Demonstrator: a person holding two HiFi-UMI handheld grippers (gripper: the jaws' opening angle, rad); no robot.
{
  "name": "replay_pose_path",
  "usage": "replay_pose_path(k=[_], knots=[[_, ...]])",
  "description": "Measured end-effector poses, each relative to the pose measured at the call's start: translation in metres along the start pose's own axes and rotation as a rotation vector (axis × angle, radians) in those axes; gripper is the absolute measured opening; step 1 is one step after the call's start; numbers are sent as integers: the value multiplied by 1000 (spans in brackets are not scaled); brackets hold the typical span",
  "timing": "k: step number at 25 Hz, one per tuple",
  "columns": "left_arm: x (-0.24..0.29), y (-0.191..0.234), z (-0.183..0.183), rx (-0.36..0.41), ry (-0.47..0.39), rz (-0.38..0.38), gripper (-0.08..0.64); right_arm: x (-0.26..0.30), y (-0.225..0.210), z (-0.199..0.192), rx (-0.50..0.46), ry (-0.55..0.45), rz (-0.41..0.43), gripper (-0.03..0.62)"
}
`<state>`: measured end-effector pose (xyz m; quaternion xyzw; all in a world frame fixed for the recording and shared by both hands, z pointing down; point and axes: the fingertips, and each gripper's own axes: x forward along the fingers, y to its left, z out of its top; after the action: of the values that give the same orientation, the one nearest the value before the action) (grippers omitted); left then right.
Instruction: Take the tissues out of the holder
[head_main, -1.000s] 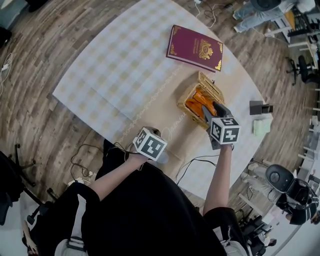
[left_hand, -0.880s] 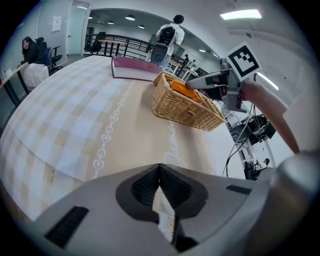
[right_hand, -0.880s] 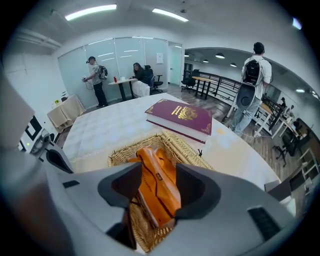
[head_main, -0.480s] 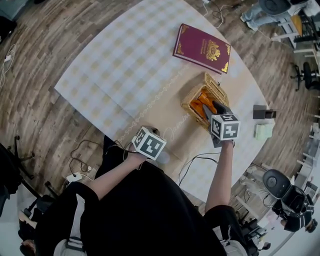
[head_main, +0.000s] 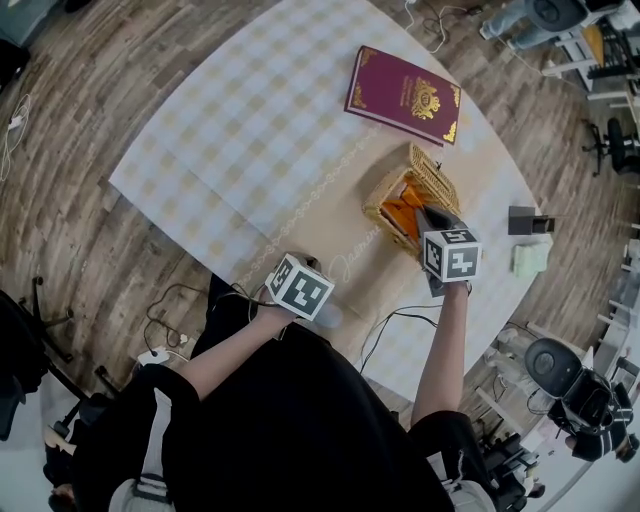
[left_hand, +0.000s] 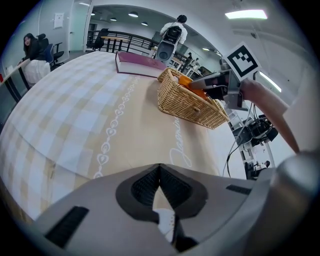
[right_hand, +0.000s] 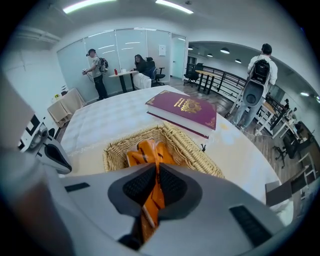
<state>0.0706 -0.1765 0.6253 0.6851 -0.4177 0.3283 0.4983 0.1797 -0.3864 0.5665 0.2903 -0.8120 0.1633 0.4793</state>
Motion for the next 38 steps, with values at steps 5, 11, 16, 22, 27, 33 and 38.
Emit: replay_pose_path(k=[5,11,16,22,27,33,38], knots=[[-2,-3,5,35,1,-7,0,-18,0,6,-8,-20,-13,20],[-9,-4,10,74,-10,-22,0,-42,0,17,-13,-55,-47,18],[-15,-5,14,112,-19,-32,0,-66,3,26,-12,-96,-90,18],[-24,-10,19,174,-25,-53,0,-93,10,28,20,-134,-129,18],[-33,-11,19,232,-27,-72,0,-108,27,21,76,-155,-156,18],[-41,-19,9,310,-13,-98,0,-126,57,-5,181,-185,-176,18],[-43,-28,-5,379,13,-124,0,-133,83,-33,282,-200,-188,17]])
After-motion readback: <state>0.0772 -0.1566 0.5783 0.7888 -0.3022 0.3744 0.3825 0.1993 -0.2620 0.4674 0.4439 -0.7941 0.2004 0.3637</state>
